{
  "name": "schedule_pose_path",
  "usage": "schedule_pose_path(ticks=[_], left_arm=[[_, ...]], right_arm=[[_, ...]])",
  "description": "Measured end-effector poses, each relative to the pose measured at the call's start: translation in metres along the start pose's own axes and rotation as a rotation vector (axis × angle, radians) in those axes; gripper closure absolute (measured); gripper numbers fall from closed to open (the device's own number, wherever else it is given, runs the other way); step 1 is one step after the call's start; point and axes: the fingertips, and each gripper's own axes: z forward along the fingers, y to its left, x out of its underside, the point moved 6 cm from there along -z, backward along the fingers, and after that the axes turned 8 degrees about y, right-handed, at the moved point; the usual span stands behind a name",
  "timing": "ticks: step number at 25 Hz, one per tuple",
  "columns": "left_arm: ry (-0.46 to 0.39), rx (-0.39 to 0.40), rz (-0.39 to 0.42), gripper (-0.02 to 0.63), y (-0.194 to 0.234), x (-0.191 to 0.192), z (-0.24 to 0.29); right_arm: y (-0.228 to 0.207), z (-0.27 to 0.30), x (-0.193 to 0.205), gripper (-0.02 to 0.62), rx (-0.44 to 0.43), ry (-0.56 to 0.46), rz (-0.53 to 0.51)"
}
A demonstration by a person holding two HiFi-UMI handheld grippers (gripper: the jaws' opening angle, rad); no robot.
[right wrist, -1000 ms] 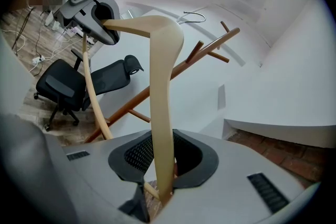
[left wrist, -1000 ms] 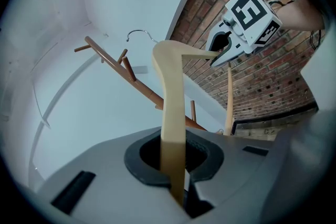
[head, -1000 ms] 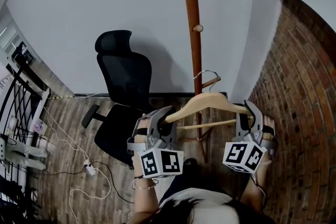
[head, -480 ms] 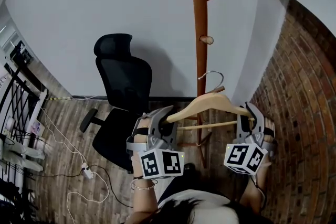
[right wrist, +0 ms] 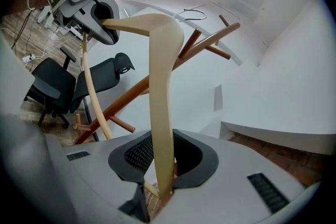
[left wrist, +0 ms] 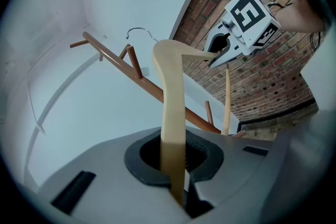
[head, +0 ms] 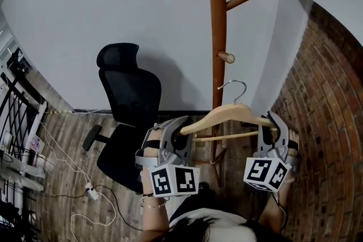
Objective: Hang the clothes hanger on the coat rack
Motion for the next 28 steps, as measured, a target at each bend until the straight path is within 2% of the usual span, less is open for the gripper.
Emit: schedule_pose_path(ticks=[15,28], left_arm=[[-0.038,-0.01,0.023,0.578,0.027,-0.009,0.029],[-0.043,-0.002,0.024,0.578,0.038,-0.005,0.051]], right_arm=[[-0.021,0.026,-0.017,0.489,0.04,0.002,0.02],[-0.023,0.048,-0.025,0.489,0.036,0.007,0.014]])
